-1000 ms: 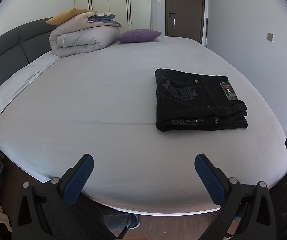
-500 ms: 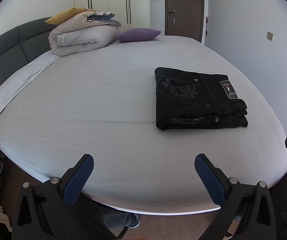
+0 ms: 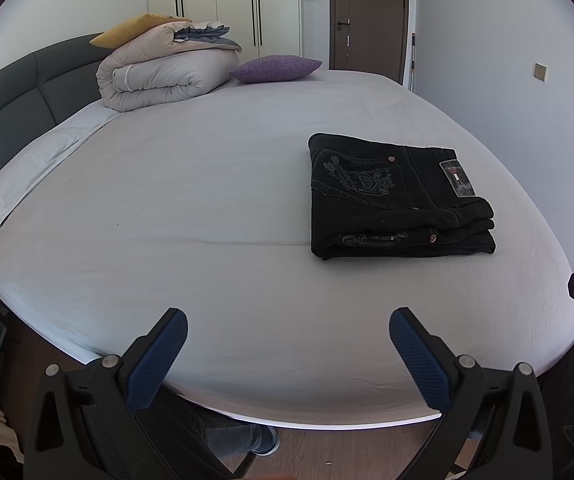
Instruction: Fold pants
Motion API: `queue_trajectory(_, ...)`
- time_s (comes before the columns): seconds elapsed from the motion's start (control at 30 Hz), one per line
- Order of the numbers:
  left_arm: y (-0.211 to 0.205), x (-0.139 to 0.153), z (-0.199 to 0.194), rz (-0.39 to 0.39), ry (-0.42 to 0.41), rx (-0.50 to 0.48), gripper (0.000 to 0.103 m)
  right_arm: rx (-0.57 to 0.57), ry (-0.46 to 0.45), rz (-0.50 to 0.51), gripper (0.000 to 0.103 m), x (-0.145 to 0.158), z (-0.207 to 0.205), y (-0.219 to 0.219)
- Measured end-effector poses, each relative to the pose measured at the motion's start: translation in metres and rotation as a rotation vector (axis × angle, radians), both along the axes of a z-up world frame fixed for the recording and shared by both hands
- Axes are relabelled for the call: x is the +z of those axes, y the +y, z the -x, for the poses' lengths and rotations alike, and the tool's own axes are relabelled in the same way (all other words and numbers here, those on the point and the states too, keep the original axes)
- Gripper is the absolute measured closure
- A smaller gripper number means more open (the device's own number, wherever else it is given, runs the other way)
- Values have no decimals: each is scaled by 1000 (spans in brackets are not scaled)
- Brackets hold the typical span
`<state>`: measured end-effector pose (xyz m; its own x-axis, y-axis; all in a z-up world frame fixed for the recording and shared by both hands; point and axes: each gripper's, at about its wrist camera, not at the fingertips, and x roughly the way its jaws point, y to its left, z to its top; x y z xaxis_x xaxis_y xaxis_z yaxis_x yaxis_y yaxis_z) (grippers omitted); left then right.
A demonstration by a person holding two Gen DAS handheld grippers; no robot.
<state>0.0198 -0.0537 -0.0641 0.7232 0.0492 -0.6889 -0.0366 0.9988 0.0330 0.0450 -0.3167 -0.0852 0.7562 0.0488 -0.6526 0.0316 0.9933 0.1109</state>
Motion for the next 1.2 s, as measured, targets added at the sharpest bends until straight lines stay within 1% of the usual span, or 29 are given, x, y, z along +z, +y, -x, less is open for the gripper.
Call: queue_trajectory(1.2, -1, 0, 0, 1, 4, 0, 0, 3, 13, -10, 0, -9, 1, 6)
